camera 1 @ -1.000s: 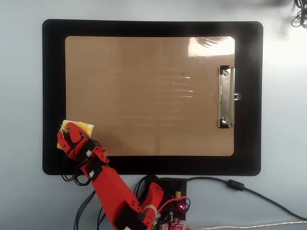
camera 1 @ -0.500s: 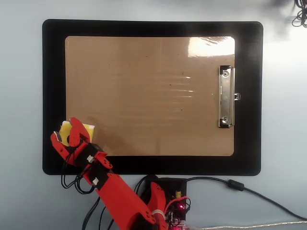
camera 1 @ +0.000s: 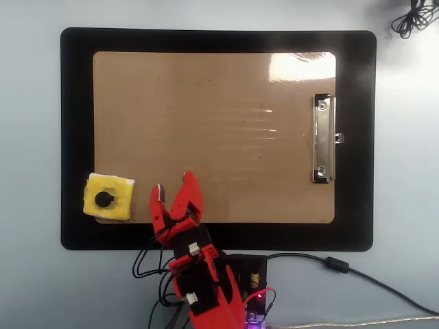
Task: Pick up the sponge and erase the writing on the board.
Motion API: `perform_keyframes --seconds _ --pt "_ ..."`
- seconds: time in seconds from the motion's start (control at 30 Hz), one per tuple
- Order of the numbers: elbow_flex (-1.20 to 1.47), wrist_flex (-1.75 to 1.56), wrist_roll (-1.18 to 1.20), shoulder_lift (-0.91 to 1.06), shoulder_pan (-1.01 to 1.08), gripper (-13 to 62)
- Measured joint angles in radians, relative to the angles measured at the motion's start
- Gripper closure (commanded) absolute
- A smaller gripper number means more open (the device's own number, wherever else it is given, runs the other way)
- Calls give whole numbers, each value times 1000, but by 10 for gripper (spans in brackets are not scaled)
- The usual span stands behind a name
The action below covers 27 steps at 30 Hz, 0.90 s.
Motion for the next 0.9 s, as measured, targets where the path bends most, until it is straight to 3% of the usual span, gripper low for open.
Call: perform_keyframes --seconds 0.1,0.23,0.47,0.57,0.9 --pt "-195 494 127 2 229 171" --pt "-58 818 144 2 331 171" --pt "341 440 144 -11 373 171" --pt "350 279 143 -11 371 171" --pt "353 287 144 -11 374 151"
